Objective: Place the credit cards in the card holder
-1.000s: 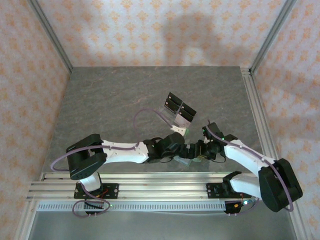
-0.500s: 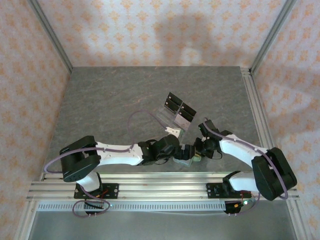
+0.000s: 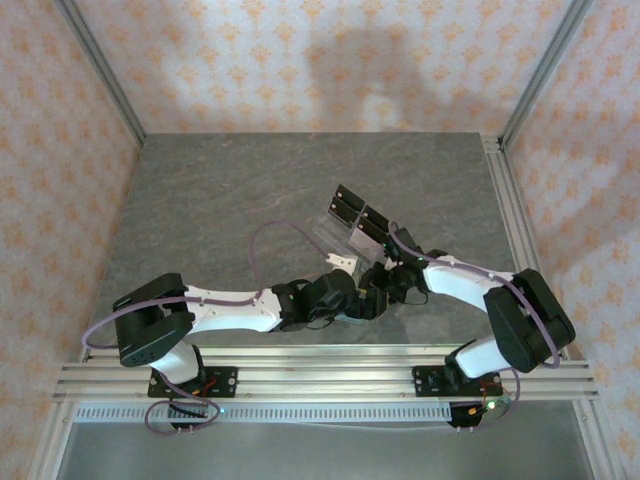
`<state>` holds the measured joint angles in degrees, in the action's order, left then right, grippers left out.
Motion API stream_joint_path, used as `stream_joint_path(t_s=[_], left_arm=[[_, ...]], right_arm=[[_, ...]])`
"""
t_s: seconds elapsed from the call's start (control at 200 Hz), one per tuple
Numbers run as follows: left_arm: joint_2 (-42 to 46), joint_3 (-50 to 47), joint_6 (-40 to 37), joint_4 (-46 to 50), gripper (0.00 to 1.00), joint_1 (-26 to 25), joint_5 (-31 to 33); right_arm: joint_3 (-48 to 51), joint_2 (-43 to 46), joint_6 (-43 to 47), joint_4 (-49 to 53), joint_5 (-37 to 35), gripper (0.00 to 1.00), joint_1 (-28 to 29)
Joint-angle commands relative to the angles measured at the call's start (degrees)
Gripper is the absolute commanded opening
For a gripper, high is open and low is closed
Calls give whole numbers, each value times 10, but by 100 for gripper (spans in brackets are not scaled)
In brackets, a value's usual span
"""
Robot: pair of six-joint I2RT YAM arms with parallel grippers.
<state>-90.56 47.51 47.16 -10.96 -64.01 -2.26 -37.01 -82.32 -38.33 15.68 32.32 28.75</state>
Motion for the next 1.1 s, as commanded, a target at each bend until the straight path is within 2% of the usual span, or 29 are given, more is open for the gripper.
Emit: stream_joint_path(t_s=[0.0,0.21,0.36,0.545,0.731,0.881,1.091], left_arm=[[0,-2,10,3,100,1,13],[-19,9,16,-6,100,-6,6],[-41,18,22,-10,100,-16,5],[-73,29,27,-15,100,-25,0],[-95,38,25,-20,99,-27,-3],[-99,43,23,-18,99,-27,-3],[-104,49,19,-15,99,-27,-6]], right_arm=[[-11,33,17,-39,-49,43,-26],[-9,111,43,24,-67,40,-78],[-15,127,64,35,-35,34,-89],[-28,106,96,28,48,26,-89],[-31,70,107,17,101,19,-89],[-20,46,102,-8,124,16,-82],[2,22,82,-48,120,13,-49]])
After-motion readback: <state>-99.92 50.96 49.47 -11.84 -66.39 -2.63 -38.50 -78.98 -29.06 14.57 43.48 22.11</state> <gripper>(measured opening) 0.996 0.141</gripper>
